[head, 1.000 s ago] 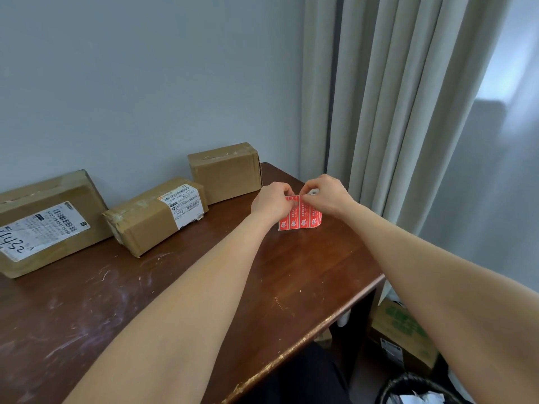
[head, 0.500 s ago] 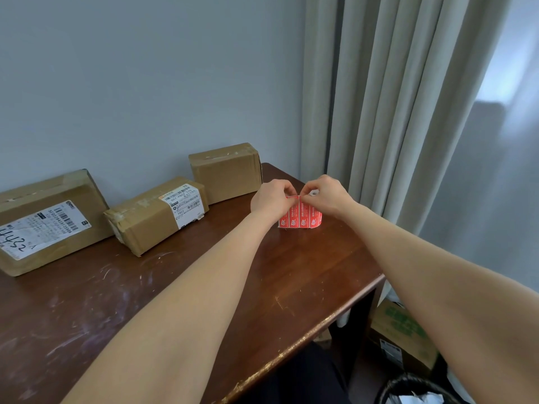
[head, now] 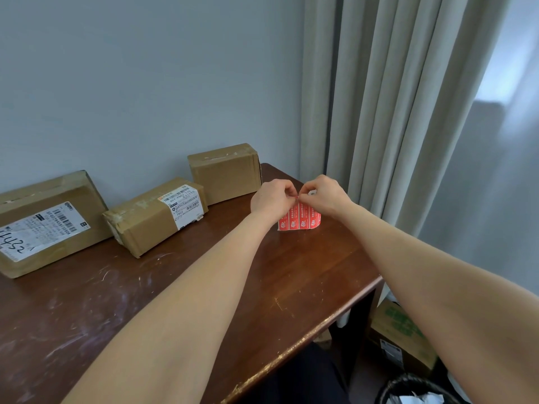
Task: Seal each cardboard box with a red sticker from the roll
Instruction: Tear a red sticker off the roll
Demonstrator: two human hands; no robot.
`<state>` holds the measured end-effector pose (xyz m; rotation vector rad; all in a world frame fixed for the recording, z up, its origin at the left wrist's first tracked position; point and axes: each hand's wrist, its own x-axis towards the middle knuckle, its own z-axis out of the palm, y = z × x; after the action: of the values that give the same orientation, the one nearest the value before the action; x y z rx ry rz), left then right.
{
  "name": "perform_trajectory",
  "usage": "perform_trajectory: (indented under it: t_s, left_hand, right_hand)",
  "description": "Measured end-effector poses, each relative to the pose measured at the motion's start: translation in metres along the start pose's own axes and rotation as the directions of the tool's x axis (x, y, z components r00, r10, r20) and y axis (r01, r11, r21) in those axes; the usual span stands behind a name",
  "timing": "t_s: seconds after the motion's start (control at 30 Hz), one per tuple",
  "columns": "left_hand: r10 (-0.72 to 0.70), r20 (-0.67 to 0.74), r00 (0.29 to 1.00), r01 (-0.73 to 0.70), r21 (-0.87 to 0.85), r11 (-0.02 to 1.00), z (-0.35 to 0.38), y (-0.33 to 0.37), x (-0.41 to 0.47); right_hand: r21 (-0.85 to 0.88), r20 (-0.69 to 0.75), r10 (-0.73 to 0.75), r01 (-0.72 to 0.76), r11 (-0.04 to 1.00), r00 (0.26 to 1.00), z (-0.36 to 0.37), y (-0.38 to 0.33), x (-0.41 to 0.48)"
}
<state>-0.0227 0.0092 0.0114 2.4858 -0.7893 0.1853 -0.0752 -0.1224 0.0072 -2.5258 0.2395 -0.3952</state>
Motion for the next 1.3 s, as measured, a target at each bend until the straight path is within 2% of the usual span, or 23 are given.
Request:
perform_trajectory:
  t_s: [0.97, 1.1, 1.3]
  left_hand:
    - [0.181, -0.128, 0.975, -0.159, 0.164, 0.974, 0.0051, -0.0012, -0.0093]
    - [0.086, -0.122, 0.989, -0.073, 0.110, 0.991, 0.0050, -0.0004, -0.0092]
    - [-0.038, -0.030, 0.999, 0.038, 0.008, 0.999, 0.0072, -0.0030, -0.0033]
  right_hand:
    - [0.052, -0.019, 0.059, -0.058, 0.997, 0.998, 0.0055, 0.0024, 0.0050]
    - [0.044, -0.011, 0.048, -0.047, 0.998, 0.999, 0.0079, 0.0041, 0.0057]
    - [0.048, 0.003, 0.038, -0.038, 0.998, 0.999, 0.0065, 0.0046, 0.0067]
